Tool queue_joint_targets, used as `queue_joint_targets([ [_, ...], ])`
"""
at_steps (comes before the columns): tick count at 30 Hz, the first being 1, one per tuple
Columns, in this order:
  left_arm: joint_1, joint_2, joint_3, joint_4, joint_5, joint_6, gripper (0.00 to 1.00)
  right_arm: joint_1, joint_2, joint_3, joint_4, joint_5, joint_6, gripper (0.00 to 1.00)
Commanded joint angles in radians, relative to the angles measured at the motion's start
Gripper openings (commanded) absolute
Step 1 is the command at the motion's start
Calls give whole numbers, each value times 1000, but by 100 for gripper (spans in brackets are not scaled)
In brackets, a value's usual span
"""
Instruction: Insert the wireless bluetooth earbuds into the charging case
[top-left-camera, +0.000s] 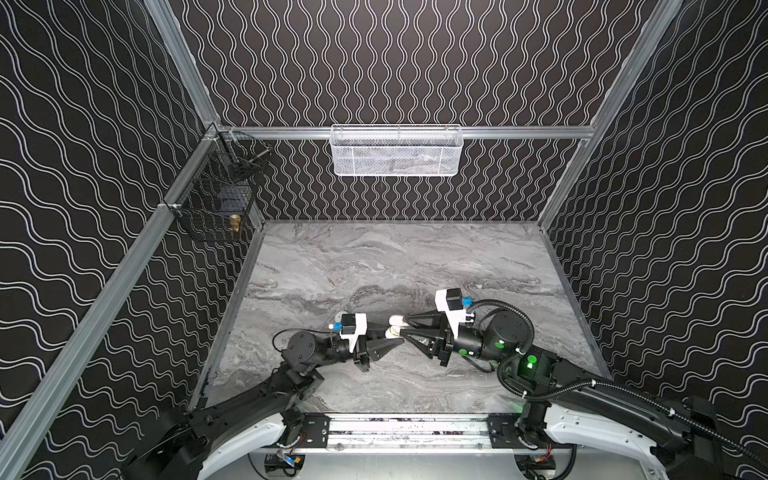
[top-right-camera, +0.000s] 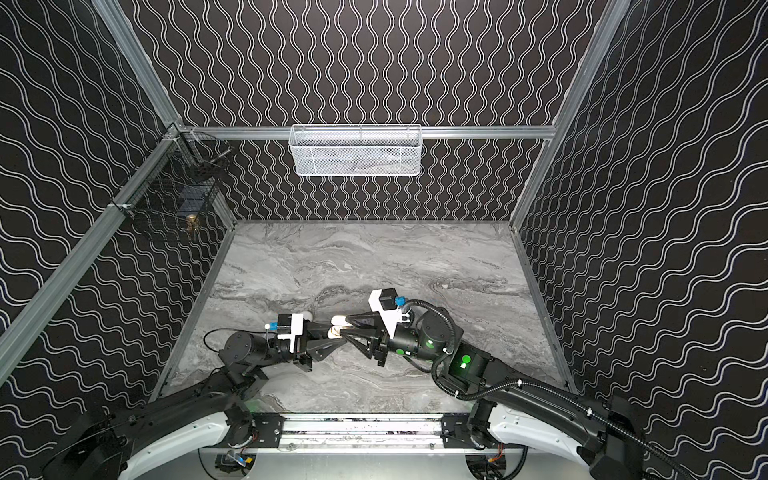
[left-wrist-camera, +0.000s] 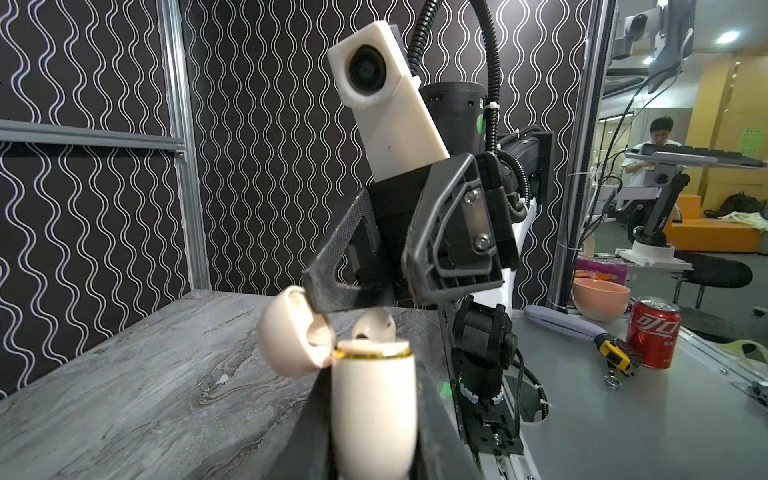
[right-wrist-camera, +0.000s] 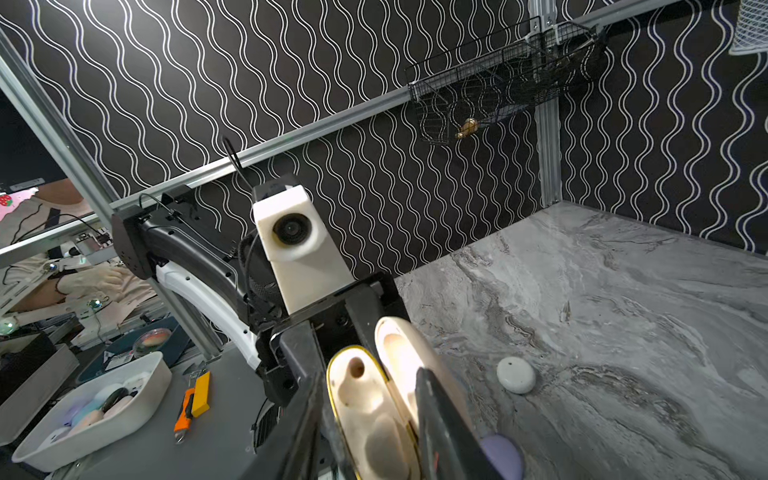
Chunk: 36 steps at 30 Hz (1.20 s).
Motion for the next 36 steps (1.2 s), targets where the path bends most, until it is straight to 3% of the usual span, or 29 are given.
queue_joint_targets([
  [1,-4,-12,-1,79,70,-13,0,1,-4,13,-33,89,-15,43],
  [19,-2,-25,1,45,45,6,0,4,-18,37,-74,83,-21,42],
  [28,-3,-18,-2,59,1,-14,0,4,-118,-68,15,-34,-52,60],
  [32,-3,5,4,116,25,-61,0,5,-94,-83,74,-139,-50,57],
  [36,-3,25,6,169,59,-97,0,14,-62,-64,75,-136,-55,49],
])
